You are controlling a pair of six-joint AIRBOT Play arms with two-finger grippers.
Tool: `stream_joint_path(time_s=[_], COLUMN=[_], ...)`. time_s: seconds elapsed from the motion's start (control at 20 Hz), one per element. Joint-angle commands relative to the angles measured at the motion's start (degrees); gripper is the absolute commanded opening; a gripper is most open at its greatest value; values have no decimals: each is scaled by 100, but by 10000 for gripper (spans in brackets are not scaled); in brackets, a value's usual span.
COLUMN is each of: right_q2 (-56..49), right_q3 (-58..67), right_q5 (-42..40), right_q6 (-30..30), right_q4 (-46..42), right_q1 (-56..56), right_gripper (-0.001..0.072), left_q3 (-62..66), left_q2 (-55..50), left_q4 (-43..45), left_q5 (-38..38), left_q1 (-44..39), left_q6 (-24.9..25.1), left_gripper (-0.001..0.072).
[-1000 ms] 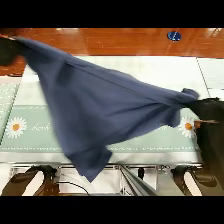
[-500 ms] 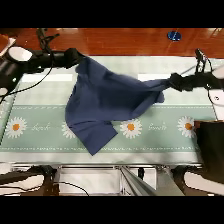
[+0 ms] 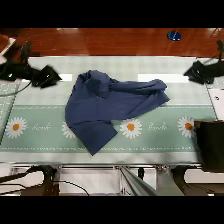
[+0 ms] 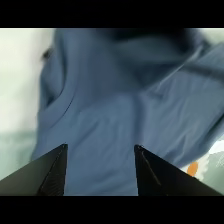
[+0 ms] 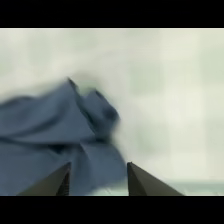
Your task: Fold the shirts.
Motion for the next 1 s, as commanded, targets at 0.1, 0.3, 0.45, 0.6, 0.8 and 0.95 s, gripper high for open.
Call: stream_joint_path(time_s=[0.1,0.3,0.45,0.6,0.8,0.95], right_q2=[925,1134,1134,1134,1134,1121], right_q3=[-2452,-3272,-3287,-3287,-3287,-3283], right_q5=[-463,-785,-870,-938,-977,-1268], right_q6=[-496,-828,-824,-822,-822,-822], right_q4=[138,791,850,894,892,1139], right_q1=[-374,-374,-374,-372,-372,-369], right_gripper=[409,408,408,408,408,408], left_q3=[-2868,-4179,-4531,-4538,-4437,-4323], left_q2=[1467,1650,1526,1248,874,866], left_q4=[245,-588,-1294,-1482,-1746,-1744], left_q5=[221,789,1263,1805,2465,2494], left_q1=[846,833,566,-105,-643,-654], left_q6=[-92,129,527,730,643,686], left_gripper=[510,510,509,509,204,19])
